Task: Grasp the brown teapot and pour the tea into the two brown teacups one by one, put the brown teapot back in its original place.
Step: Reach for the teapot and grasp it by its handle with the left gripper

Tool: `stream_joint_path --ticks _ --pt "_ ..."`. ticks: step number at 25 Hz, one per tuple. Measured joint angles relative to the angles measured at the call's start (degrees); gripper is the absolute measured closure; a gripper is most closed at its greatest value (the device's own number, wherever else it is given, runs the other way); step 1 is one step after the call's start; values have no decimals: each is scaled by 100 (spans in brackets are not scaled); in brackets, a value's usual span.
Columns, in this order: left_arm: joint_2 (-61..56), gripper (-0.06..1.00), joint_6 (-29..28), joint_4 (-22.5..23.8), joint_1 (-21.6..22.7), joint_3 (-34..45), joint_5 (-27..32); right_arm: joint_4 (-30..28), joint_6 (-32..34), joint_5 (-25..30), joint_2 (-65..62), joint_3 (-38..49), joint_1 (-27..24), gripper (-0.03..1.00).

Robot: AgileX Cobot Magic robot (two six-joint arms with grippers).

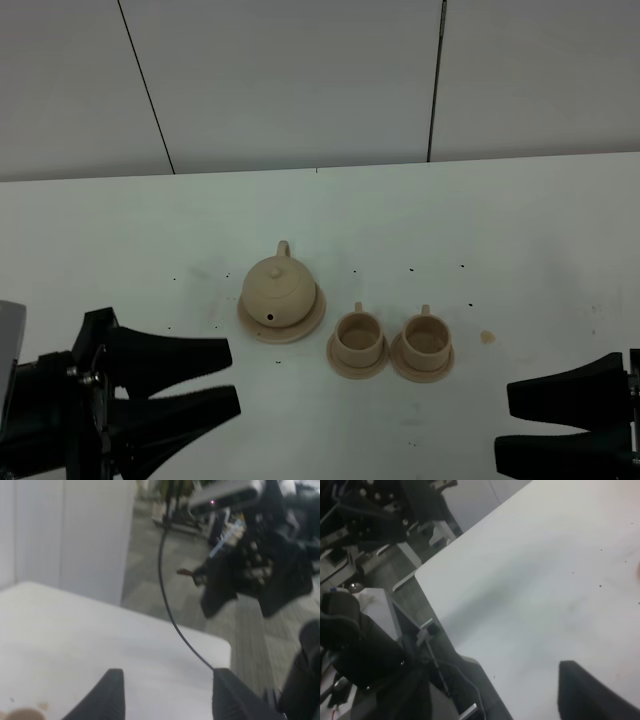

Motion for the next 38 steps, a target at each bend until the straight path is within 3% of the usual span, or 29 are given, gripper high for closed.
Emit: stream_joint_path --ticks 6,9,12,16,20,23,28,34,38 --pt "0 48 15 -287 0 0 -3 84 -131 -353 -688 -315 0 56" --pt "0 48 15 -287 0 5 -3 -116 226 -948 -1255 -685 0 60" --pt "0 48 -59 -287 0 5 -44 -747 1101 -1872 -1839 -953 0 60" --pt "0 48 -218 -287 0 5 -187 -2424 3055 -2460 -2391 -1004 0 61" --pt "0 48 -244 -287 0 5 -293 -4356 5244 -2388 -2650 -1004 0 61" --pt "0 48 -244 -287 0 5 -303 -5293 6132 -2255 -2889 -1004 0 61" --pt "0 48 -341 -287 0 5 -311 -5703 6763 -1911 -3619 -1004 0 61" --pt "0 48 -453 -287 0 5 -370 -6739 8054 -907 -4506 -1008 0 61" --pt "8 48 -628 -287 0 5 -399 -7351 8402 -307 -4940 -1008 0 61"
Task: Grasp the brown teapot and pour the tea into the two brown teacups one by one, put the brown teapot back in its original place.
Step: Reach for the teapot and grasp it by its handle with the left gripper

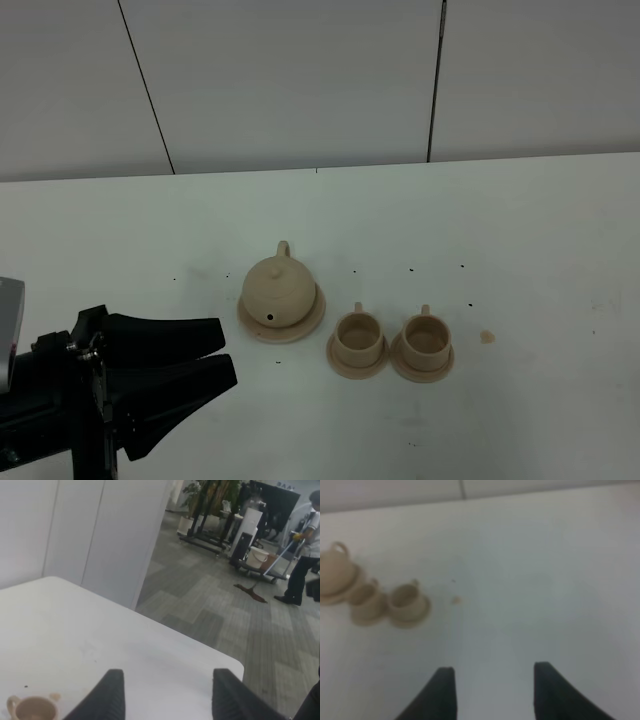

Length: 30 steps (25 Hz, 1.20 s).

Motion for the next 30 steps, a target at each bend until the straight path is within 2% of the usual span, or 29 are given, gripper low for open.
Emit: stream_joint_path --ticks 4,13,19,22,26,28,30 --pt "0 48 -259 0 0 0 -78 -147 33 99 -347 43 0 61" --pt "0 51 -432 0 -1 -54 -115 282 -26 91 -527 882 0 61" --pt "0 52 -467 0 -1 -438 -155 405 -459 49 -527 893 0 61" --pt "0 52 -508 0 -1 -666 -457 611 -551 32 -527 905 0 62" --pt "5 52 -655 28 -1 -1028 -1288 807 -712 32 -527 905 0 62" --pt "7 52 -1008 234 -1 -1260 -1746 819 -725 32 -527 905 0 62" --pt "11 52 -1557 648 -1 -1512 -2137 819 -724 32 -527 905 0 62"
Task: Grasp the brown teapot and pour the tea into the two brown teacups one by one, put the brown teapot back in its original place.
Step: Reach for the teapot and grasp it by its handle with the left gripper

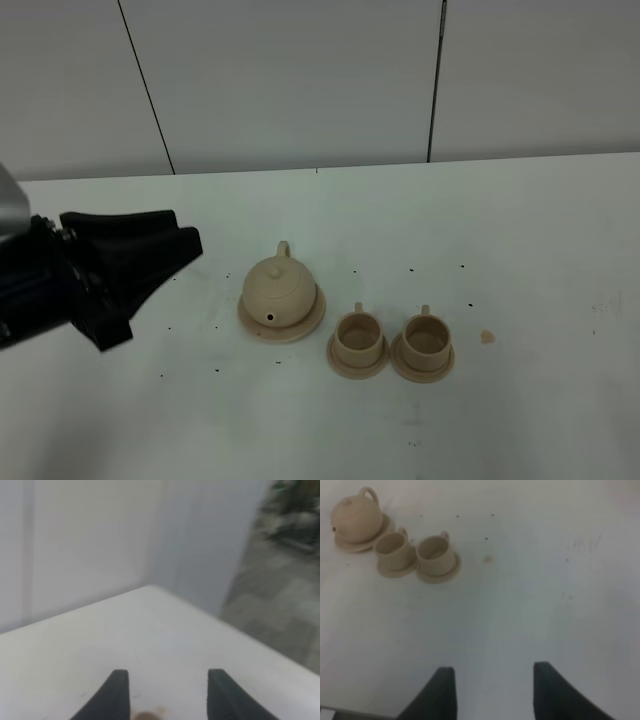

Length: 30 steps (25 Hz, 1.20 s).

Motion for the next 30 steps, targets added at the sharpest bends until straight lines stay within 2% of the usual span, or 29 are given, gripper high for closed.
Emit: stream_joint_path --ticks 3,9,12,17,25,30 --pt "44 52 -983 1046 0 -502 -244 2 -6 0 0 0 0 62" --pt "581 53 -3542 3763 0 -1891 -177 149 -6 -11 0 0 0 62" --pt "968 53 -4566 4744 0 -2458 -73 170 -10 -11 0 0 0 62" --pt "1406 53 -5251 5521 0 -2965 -49 207 -10 -11 0 0 0 62" --pt "2130 53 -5851 6413 0 -3313 -250 207 -10 -12 0 0 0 62" --pt "2864 53 -6270 6897 0 -3968 -245 207 -10 -12 0 0 0 62"
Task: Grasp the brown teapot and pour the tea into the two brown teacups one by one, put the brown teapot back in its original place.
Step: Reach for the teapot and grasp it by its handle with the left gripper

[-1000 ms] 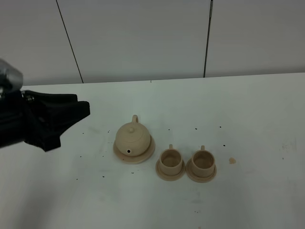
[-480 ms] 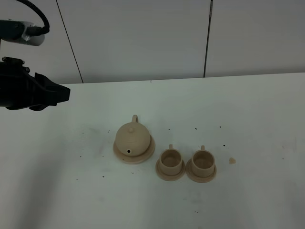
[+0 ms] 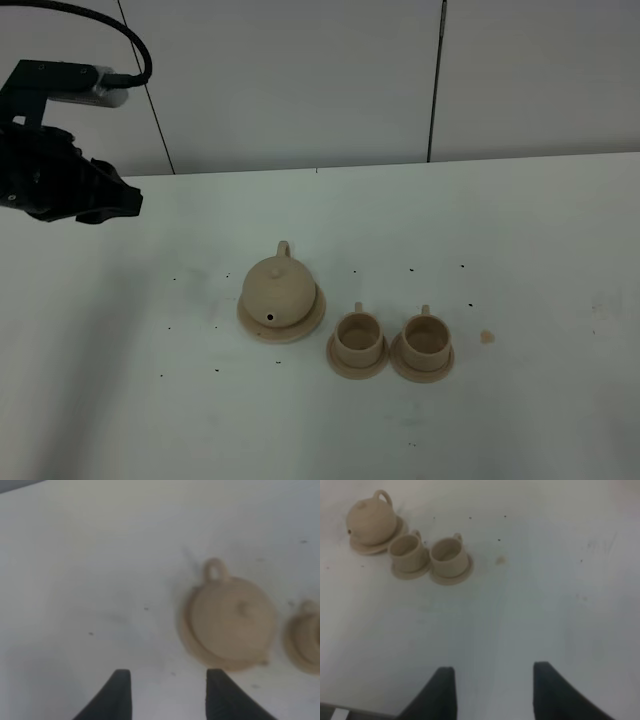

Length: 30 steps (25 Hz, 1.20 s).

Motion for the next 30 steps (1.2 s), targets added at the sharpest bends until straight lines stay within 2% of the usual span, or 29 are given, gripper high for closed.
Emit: stream_joint_path --ticks 4,9,16,23,30 --pt "501 53 -246 257 -89 -720 45 0 0 0 0 0 0 62" --pt "1186 56 -632 727 -632 -1599 109 0 -1 0 0 0 0 62" --pt "2326 56 -910 824 -1266 -2601 452 4 -1 0 0 0 0 62" --pt "3209 56 -1014 857 -1354 -3057 435 4 -1 0 0 0 0 62" --pt "3491 56 -1009 852 -1409 -3246 363 4 -1 0 0 0 0 62"
